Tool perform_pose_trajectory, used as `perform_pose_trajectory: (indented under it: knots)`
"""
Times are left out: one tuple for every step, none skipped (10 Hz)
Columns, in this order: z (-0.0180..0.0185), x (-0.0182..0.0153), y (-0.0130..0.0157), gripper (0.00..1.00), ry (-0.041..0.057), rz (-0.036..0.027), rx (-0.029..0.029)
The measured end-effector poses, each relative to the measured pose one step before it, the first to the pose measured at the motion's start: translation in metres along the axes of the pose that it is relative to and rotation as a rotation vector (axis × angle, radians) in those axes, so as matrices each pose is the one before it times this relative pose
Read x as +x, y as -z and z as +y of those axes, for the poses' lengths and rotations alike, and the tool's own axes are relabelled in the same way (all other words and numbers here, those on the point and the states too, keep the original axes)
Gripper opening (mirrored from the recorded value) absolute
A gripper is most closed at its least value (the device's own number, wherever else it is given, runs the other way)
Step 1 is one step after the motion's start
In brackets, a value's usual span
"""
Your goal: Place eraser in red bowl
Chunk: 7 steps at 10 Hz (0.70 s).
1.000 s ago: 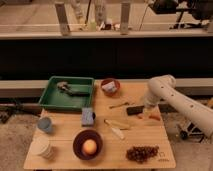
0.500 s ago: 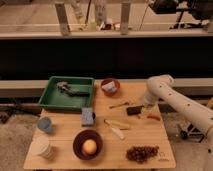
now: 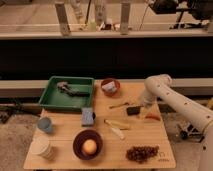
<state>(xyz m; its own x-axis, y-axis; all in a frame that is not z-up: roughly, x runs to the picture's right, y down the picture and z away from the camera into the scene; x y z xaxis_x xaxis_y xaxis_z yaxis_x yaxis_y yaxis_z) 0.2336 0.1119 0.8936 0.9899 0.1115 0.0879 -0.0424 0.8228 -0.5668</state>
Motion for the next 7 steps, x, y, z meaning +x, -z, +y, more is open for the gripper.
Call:
perform_pose_trajectory:
  knots:
    - [-0.00084,-0.00104,-0.00049,0.80,-0.00134,0.00113,-0.00152]
    - [-0.00057,-0.00057,-0.00068,0.80,-0.00075,0.00046,-0.00058]
    - [-0.00068,-0.00055,-0.00024,0.77,-0.00102,0.00104,-0.00089]
    - [-0.00050,-0.00019,0.00030,0.72,-0.00061,0.00050,-0.00003]
    - [-0.00043,-0.00020,-0.00047,0.62,-0.00075,0.00051,-0.00058]
    - [-0.00075,-0.00019,0.00050,0.52,-0.00160,0.00084,0.00011]
    - [-0.00042,-0.00061,-0.00027,0.48,-0.00152,0.00065,-0.00057]
